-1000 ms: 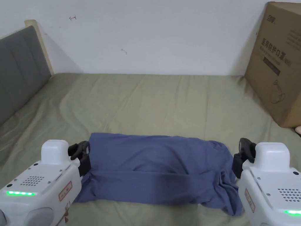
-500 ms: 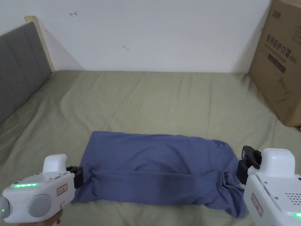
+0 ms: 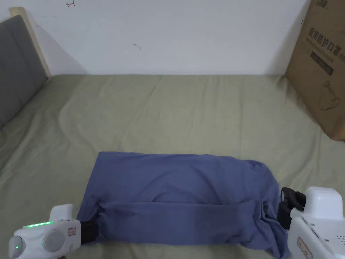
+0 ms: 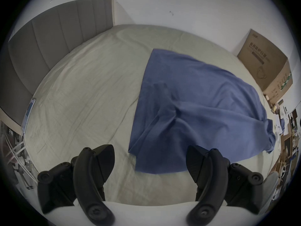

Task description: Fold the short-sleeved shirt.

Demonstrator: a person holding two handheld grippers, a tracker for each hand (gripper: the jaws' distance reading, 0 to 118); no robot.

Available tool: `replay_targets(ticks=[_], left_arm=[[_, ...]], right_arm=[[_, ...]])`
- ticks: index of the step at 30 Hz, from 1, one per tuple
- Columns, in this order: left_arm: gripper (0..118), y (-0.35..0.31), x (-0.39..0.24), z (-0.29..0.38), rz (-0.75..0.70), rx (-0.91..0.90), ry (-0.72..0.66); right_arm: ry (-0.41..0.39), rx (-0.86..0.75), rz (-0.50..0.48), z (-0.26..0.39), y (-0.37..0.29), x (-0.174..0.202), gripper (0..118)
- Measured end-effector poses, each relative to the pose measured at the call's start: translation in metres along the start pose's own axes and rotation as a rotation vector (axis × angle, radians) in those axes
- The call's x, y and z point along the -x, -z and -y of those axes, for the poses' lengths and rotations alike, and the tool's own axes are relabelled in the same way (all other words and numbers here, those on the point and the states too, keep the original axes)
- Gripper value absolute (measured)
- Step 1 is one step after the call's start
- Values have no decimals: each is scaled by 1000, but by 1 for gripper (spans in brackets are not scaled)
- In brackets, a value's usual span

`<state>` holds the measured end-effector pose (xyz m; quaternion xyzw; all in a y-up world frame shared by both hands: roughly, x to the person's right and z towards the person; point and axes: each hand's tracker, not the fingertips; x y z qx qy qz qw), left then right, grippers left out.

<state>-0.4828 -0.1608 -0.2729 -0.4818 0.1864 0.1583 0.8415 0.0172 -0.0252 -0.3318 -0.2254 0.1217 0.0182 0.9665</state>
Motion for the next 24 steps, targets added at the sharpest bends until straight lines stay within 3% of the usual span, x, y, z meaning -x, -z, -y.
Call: replay_targets(ticks=[1,2,4,6,7,9,10,11,12,14,18,20,21,23,24], left_arm=[[85,5,0,0,-2,13,1],[67,9,-2,1,-1,34,5],[60,14,-7,6,14,65,30],[27,8,-11,6,-16,32,99],[7,8,-11,5,-19,37,112],[4,1,-12,1,29,13,122],[4,-2,-13,0,31,11,103],[4,-8,-14,-1,41,-2,103],[4,-15,-15,-3,45,-41,108],[4,-27,-15,-6,49,-60,105],[4,-43,-16,-13,82,-102,109],[4,-43,-15,-14,84,-105,113],[4,-43,-14,-14,87,-102,109],[4,-40,-13,-13,94,-87,102],[4,-40,-11,-12,94,-84,101]], right_arm=[[3,12,0,1,2,-1,0],[5,23,4,3,5,-3,0],[12,49,10,9,10,-7,0],[38,81,23,14,15,-13,2],[54,101,25,17,19,-16,16],[94,172,37,27,29,-23,35],[105,203,35,32,35,-27,35],[110,252,39,40,43,-31,64],[113,293,51,50,52,-35,85],[111,358,59,66,64,-40,106],[122,494,59,102,95,-47,105],[161,537,45,113,108,-51,96],[191,539,40,117,114,-53,84],[214,547,23,118,116,-56,35],[236,531,0,117,114,-56,22]])
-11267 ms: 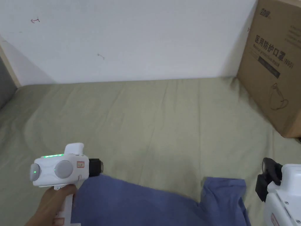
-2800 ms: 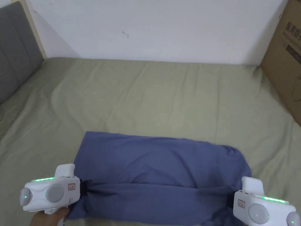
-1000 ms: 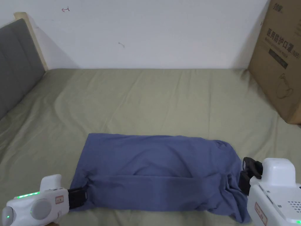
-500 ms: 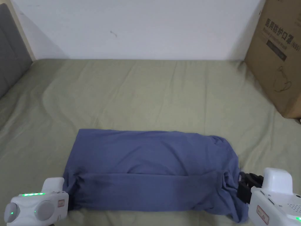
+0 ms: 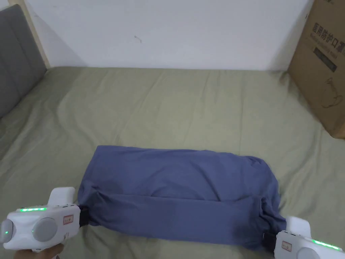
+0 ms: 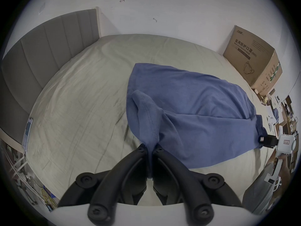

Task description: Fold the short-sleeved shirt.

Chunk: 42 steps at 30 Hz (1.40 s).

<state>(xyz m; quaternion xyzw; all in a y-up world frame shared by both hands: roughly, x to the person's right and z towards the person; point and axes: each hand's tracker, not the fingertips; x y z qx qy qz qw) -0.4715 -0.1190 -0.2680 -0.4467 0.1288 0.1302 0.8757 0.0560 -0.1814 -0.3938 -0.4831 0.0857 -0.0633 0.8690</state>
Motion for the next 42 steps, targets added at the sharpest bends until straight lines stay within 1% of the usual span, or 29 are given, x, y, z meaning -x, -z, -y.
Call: replay_targets(ticks=[1,2,3,4,7,12,14,17,20,23,26,27,28,29,30,31,32,33,34,36,38,42], left_arm=[[4,-1,1,2,8,12,-10],[4,-2,3,3,9,13,-14],[4,-4,4,4,8,11,-20],[4,-6,6,5,8,10,-28],[4,-16,12,7,26,4,-70],[4,-37,20,24,35,-13,-92],[4,-42,20,38,43,-7,-101],[4,-41,20,62,34,19,-97],[4,-27,25,83,14,73,-101],[4,-14,25,99,-1,112,-105],[4,-7,21,104,-15,138,-101],[6,-13,15,101,-26,135,-103],[10,-15,14,98,-29,132,-108],[24,-18,14,95,-23,135,-117],[41,-22,14,91,-13,138,-131],[59,-28,14,87,35,125,-158],[75,-37,13,83,69,107,-175],[79,-49,11,76,94,47,-183],[80,-62,7,70,112,-5,-185],[80,-91,-3,54,120,-122,-162],[80,-118,-14,39,120,-234,-129],[80,-165,-37,11,74,-464,-59]], right_arm=[[4,-12,-40,0,-5,1,13],[-10,-29,-28,0,-10,3,13],[-42,-58,-10,0,-18,7,12],[-56,-70,-15,0,-24,9,12],[-48,-104,-38,-2,-45,3,12],[-45,-138,-46,0,-76,-14,12],[-42,-117,-52,8,-81,-19,12],[-46,-67,-30,27,-78,-24,12],[-8,8,-14,46,-64,-30,12],[5,49,7,60,-50,-35,12],[23,39,-4,62,-55,-35,12],[18,32,-2,58,-60,-33,13],[9,23,3,56,-64,-32,13],[-3,7,7,52,-71,-29,16],[-14,-12,2,48,-78,-25,33],[-23,-50,-3,42,-86,-21,59],[-27,-84,-22,35,-97,-18,93],[-33,-123,-55,27,-108,-13,107],[-40,-173,-77,19,-121,-8,111],[-63,-290,-110,1,-147,1,110],[-97,-375,-130,-14,-172,15,110],[-177,-579,-129,-34,-219,48,110]])
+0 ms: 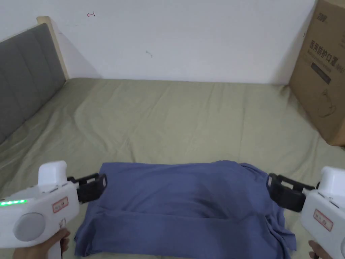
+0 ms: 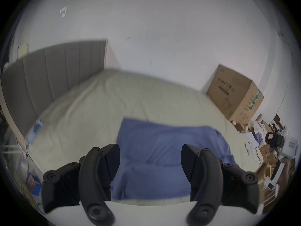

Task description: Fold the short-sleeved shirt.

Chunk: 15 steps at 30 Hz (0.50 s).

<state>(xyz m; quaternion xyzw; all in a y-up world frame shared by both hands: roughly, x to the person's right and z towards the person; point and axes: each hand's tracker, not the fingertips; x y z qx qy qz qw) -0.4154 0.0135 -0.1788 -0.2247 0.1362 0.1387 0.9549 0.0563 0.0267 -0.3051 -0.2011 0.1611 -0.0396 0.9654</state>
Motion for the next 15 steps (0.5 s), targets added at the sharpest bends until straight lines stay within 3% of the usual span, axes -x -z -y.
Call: replay_targets(ticks=[7,9,10,11,13,15], left_arm=[[80,-24,-42,-29,-52,-251,45],[78,-26,-48,-26,-56,-320,59],[75,-27,-50,-24,-46,-339,73],[60,-30,-53,-21,-31,-362,84],[3,-28,-56,-18,-7,-364,101],[0,-24,-57,-17,51,-330,93]], right_arm=[[-122,-232,82,-26,-15,41,110],[-133,-250,95,-27,-16,47,104],[-138,-263,100,-27,-16,48,92],[-142,-270,112,-28,-15,50,60],[-142,-285,119,-27,-13,51,0],[-130,-303,110,-27,-15,46,0]])
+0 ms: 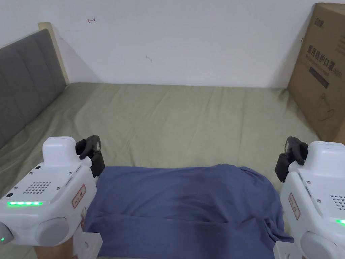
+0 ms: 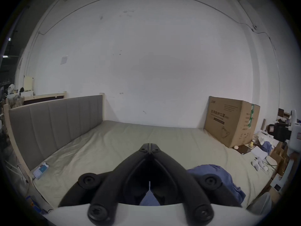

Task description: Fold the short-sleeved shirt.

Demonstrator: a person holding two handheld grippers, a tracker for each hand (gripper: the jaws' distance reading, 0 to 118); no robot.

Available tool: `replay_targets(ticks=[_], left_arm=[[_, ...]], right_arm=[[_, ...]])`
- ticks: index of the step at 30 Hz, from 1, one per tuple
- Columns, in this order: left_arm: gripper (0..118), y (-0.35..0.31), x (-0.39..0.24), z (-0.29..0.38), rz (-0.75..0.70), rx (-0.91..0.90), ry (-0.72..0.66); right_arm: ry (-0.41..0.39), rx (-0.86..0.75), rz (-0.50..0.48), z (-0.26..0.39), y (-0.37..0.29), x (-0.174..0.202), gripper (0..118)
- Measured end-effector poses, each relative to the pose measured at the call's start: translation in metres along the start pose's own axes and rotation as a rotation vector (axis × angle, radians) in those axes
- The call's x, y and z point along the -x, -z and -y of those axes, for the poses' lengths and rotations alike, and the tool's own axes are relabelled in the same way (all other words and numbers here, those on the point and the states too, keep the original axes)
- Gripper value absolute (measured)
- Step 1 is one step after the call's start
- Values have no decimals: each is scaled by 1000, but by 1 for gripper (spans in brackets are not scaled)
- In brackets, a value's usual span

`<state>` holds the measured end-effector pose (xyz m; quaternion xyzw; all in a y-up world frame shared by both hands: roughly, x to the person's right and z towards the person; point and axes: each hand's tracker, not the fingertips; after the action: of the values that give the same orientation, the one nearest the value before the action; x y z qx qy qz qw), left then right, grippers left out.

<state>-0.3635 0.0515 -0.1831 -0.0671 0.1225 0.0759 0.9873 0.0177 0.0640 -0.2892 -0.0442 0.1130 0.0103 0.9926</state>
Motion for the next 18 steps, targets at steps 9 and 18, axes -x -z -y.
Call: replay_targets(ticks=[9,18], left_arm=[[0,48,9,5,-29,132,4],[0,177,66,37,-68,436,-25]], right_arm=[[3,54,-15,7,29,-1,0],[-18,122,-46,23,97,5,0]])
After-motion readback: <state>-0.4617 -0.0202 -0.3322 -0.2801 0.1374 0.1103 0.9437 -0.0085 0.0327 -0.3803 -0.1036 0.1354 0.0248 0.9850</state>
